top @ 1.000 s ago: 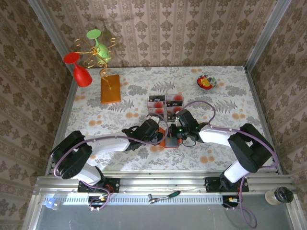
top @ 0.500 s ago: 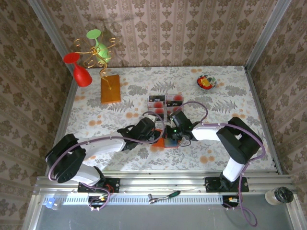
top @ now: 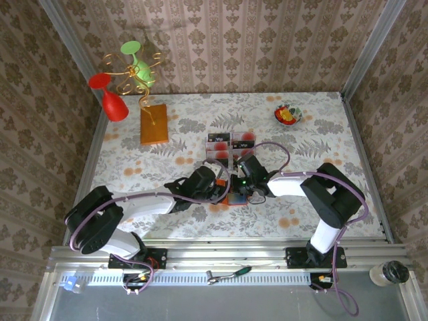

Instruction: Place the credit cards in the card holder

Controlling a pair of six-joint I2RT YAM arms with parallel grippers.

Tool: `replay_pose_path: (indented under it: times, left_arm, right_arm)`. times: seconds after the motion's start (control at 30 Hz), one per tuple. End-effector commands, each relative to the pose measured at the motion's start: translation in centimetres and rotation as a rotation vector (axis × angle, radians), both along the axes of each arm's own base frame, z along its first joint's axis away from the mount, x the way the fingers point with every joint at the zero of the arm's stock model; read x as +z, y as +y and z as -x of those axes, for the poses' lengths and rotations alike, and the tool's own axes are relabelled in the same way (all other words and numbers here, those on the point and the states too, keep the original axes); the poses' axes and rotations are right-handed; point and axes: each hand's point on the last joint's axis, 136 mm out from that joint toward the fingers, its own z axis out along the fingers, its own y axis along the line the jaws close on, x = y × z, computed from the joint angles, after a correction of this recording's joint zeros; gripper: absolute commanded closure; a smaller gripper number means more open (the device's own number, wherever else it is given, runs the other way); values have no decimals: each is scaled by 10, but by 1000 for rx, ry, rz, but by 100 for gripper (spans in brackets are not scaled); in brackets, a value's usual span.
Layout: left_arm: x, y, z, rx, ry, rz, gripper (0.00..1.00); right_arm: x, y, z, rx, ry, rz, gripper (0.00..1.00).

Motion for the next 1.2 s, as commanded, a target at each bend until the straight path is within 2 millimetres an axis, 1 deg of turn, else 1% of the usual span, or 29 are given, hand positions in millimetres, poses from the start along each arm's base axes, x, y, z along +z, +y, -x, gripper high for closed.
replay_pose_path:
  times: [0.0,0.13,0.23,0.3,0.43,0.53,0.67,0.77,0.97,1.17]
  left_arm:
    - [5,-18,9,-74,-14,51,51]
    - [-6,-15,11,-70,2,40,54]
    - [-18,-11,13,-67,23,16,55]
    - [-23,-10,12,-64,34,5,55]
    - [-30,-6,12,-59,46,-8,56]
    - [-34,-4,11,-54,52,-18,56]
    - [-40,-3,10,-53,63,-31,56]
    - [-40,-3,9,-52,66,-39,56]
    - [-39,-3,5,-42,63,-64,55]
    - [-38,-6,-1,-43,61,-99,49]
  right_arm:
    - [-15,-4,8,-10,37,25,95]
    - [-13,-4,8,-14,36,20,96]
    - [-7,-6,5,-24,24,20,96]
    - [1,-10,1,-35,8,18,96]
    - [12,-25,-5,-66,-19,48,96]
    - [15,-38,-7,-79,-26,73,95]
    - [16,-53,-9,-106,-26,77,95]
    - [15,-61,-9,-111,-26,86,95]
    - [10,-67,-10,-90,-25,118,96]
    - [-4,-72,-2,-74,-7,149,96]
